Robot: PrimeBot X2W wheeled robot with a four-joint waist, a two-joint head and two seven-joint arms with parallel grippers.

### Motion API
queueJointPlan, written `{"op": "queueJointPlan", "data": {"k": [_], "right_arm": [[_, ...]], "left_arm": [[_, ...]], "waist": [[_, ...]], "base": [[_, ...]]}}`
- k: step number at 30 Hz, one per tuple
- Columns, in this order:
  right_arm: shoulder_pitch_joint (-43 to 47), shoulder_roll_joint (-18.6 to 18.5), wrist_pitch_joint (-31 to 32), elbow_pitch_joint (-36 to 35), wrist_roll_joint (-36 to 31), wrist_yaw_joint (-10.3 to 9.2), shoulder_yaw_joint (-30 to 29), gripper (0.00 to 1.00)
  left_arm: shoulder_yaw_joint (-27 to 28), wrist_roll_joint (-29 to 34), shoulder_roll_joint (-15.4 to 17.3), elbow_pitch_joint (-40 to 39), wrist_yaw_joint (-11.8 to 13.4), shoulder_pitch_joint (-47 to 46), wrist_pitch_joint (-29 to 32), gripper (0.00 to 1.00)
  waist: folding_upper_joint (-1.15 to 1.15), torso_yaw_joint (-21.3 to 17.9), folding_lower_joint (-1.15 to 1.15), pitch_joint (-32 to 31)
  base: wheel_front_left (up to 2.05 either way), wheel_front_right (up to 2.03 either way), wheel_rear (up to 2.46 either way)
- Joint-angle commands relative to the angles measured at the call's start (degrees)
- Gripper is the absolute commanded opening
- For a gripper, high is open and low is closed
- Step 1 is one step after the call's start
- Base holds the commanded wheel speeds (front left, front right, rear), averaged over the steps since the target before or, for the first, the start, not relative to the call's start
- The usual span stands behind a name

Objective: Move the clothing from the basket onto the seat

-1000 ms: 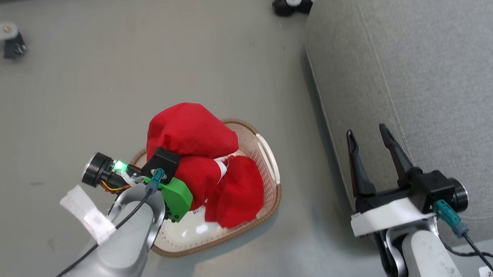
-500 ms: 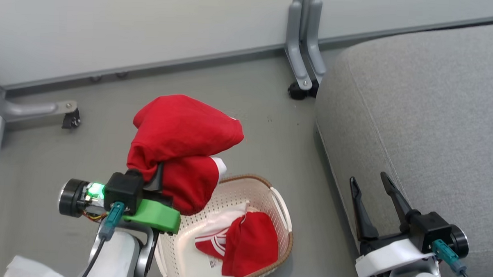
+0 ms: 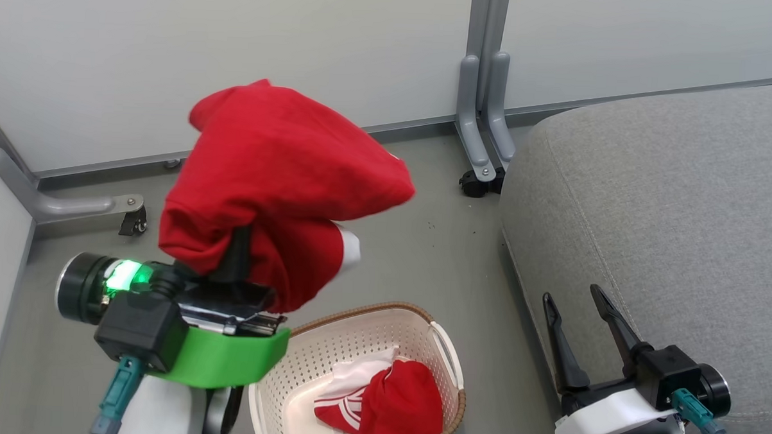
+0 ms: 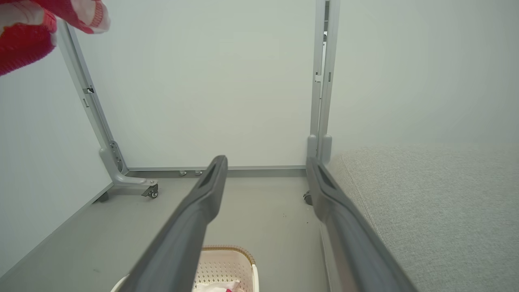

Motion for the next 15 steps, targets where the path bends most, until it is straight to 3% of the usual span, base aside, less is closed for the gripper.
{"op": "queueJointPlan", "data": {"k": [1,7,15], "right_arm": [[0.33,-0.27,-0.18,-0.26,-0.14,0.0,-0.11,1.0],[0.05,-0.23,-0.17,-0.56,-0.18,0.0,-0.47,1.0],[-0.88,-0.15,-0.18,-0.65,-0.22,0.0,0.19,1.0]], "left_arm": [[-0.55,0.34,-0.09,-0.73,-0.73,0.65,0.03,0.0],[-5.63,-0.42,-0.33,-1.42,-3.22,0.0,0.03,0.0],[-9.32,-1.78,-0.35,0.08,-4.11,-0.13,0.03,0.0]], "waist": [[0.0,0.01,0.01,0.03],[0.0,-0.08,0.01,0.4],[0.0,-0.72,0.01,1.01]], "base": [[0.0,0.0,0.0],[0.0,0.0,0.0],[0.0,0.0,0.0]]}}
